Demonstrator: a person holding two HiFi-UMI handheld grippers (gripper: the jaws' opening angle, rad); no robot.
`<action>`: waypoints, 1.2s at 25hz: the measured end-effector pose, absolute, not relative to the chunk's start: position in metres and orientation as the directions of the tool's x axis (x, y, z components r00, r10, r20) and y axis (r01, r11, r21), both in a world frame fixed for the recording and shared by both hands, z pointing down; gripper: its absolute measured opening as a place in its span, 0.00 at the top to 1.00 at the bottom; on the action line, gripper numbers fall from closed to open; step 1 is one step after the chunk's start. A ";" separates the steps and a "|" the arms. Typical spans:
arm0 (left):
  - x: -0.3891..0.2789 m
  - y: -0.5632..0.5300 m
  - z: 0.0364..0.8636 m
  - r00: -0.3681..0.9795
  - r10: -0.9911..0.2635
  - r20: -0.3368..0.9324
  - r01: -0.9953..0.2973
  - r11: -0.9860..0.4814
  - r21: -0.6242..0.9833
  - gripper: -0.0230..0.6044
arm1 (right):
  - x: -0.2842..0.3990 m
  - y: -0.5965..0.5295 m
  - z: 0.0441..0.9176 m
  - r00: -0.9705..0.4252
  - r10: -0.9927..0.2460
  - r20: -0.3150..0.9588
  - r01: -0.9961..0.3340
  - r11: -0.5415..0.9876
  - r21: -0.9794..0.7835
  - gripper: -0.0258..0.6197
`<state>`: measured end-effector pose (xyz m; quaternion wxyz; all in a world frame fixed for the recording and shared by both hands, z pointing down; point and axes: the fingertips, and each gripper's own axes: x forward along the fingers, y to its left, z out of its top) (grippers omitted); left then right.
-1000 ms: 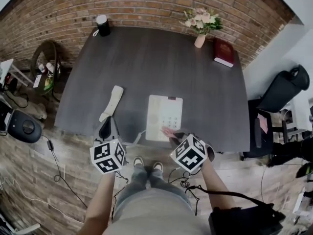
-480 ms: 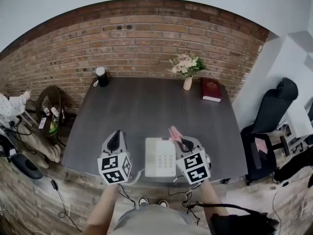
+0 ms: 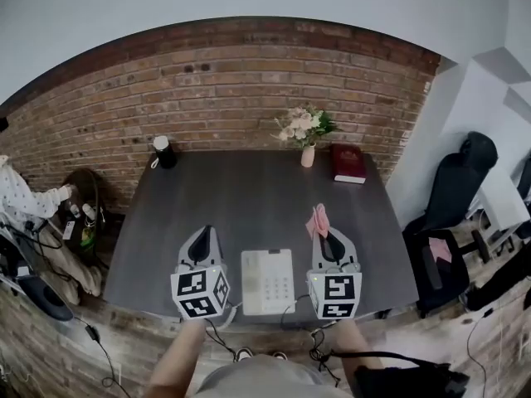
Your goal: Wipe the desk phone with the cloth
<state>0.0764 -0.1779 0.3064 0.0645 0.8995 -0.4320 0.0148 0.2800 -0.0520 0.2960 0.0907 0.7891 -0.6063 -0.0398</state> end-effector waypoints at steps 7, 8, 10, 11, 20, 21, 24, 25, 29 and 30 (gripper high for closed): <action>0.081 -0.175 0.316 0.633 -0.767 0.101 -0.773 -0.622 0.121 0.96 | 0.283 -0.047 0.296 0.292 -0.956 0.034 -0.943 -0.282 0.177 0.94; 0.080 -0.175 0.317 0.632 -0.768 0.103 -0.774 -0.621 0.124 0.96 | 0.282 -0.046 0.295 0.299 -0.954 0.035 -0.939 -0.287 0.189 0.94; 0.078 -0.175 0.320 0.628 -0.770 0.108 -0.777 -0.616 0.130 0.96 | 0.283 -0.043 0.292 0.313 -0.949 0.033 -0.933 -0.300 0.200 0.94; 0.078 -0.174 0.322 0.627 -0.772 0.110 -0.779 -0.613 0.133 0.96 | 0.284 -0.042 0.292 0.314 -0.949 0.036 -0.933 -0.301 0.198 0.94; 0.069 -0.170 0.335 0.618 -0.775 0.135 -0.786 -0.601 0.145 0.96 | 0.283 -0.038 0.303 0.310 -0.948 0.078 -0.937 -0.291 0.193 0.94; 0.068 -0.169 0.336 0.617 -0.775 0.137 -0.787 -0.601 0.144 0.96 | 0.283 -0.037 0.304 0.310 -0.947 0.080 -0.937 -0.291 0.191 0.94; 0.067 -0.169 0.338 0.614 -0.776 0.142 -0.789 -0.598 0.142 0.96 | 0.286 -0.035 0.306 0.315 -0.945 0.086 -0.936 -0.294 0.192 0.94; 0.067 -0.169 0.339 0.614 -0.776 0.144 -0.789 -0.598 0.142 0.96 | 0.286 -0.034 0.307 0.316 -0.944 0.089 -0.936 -0.295 0.193 0.94; 0.068 -0.171 0.341 0.617 -0.773 0.148 -0.787 -0.601 0.139 0.96 | 0.288 -0.034 0.309 0.323 -0.941 0.098 -0.935 -0.301 0.188 0.94; 0.068 -0.171 0.341 0.618 -0.772 0.148 -0.786 -0.602 0.139 0.96 | 0.288 -0.034 0.309 0.325 -0.941 0.099 -0.935 -0.303 0.186 0.94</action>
